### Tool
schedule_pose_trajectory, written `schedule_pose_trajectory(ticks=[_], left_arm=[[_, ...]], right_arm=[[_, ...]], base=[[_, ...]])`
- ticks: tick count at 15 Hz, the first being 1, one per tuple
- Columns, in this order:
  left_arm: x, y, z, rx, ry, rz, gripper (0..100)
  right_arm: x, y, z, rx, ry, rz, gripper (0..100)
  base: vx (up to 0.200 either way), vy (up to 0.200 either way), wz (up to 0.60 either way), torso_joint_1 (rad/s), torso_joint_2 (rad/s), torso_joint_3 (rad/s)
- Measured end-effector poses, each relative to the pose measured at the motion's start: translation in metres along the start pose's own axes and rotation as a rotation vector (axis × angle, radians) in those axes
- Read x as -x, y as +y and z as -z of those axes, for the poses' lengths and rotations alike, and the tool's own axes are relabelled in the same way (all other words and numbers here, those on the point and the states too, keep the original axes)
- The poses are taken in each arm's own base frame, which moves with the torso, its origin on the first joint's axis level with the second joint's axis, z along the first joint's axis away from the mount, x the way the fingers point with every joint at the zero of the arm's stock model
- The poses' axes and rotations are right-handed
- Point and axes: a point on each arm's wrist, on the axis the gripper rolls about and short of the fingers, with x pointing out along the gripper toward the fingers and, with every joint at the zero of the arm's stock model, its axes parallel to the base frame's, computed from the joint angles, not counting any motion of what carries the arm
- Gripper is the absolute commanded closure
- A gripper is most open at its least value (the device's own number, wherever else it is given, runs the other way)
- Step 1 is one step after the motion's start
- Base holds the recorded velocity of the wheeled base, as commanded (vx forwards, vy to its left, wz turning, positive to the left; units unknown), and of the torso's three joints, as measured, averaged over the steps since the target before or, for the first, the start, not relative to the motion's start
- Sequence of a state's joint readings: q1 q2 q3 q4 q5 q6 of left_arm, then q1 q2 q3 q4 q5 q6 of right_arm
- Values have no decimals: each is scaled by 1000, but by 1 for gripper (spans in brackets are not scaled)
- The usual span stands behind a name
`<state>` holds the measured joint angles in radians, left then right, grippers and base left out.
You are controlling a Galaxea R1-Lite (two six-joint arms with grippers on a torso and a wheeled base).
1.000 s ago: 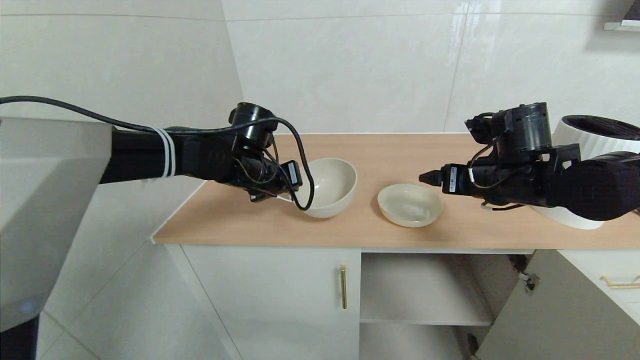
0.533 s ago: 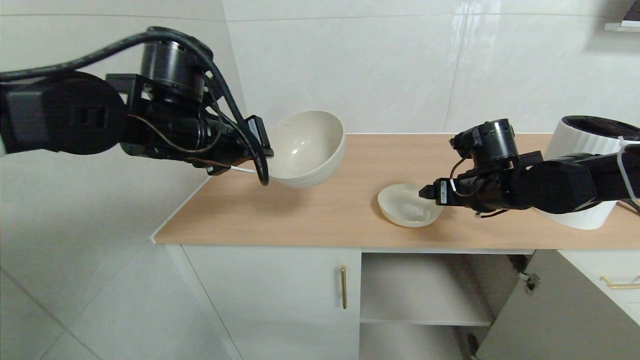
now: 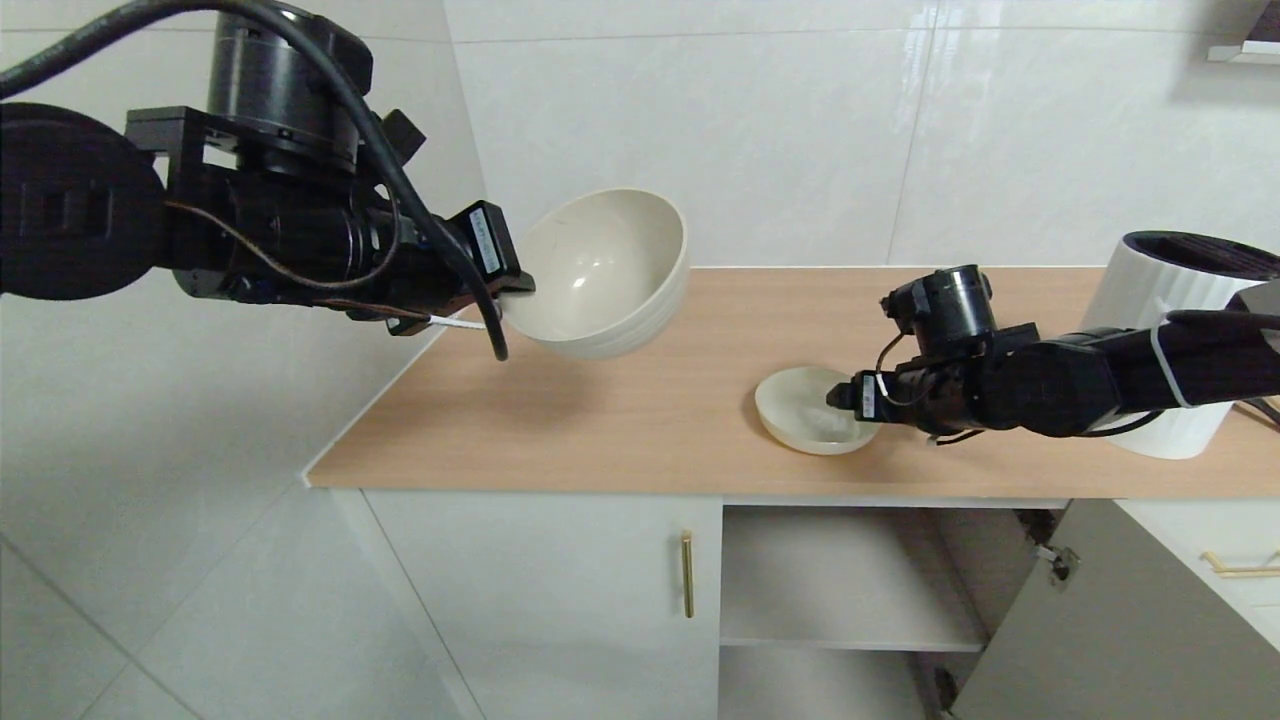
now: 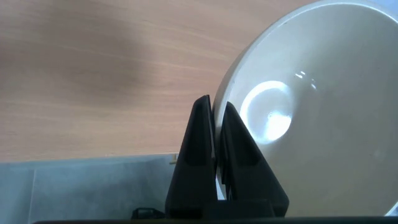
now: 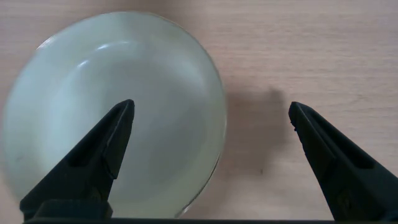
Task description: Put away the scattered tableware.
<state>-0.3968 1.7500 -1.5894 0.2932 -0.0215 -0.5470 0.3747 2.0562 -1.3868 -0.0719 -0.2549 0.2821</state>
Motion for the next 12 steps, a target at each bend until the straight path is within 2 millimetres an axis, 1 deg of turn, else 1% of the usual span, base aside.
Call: schedule_pose_trajectory(ticks=[5,8,10,12], left_arm=[[1,-2,1,-3,0,7,100],[2,-2,1,-1,0,7,100],[1,-2,2,-2,5,6,100],[2,-1,6,-11,19,4,100]], right_arm=[[-6,0,3,0,11,3,100],[-7,0,2,-3,10,3,100],[1,-1,-2,-18,-5,-3,100],[18,-2,-10,-37,-33,-13,100]], base=[[0,0,0,0,0,0],[0,0,0,0,0,0],[0,0,0,0,0,0],[0,0,0,0,0,0]])
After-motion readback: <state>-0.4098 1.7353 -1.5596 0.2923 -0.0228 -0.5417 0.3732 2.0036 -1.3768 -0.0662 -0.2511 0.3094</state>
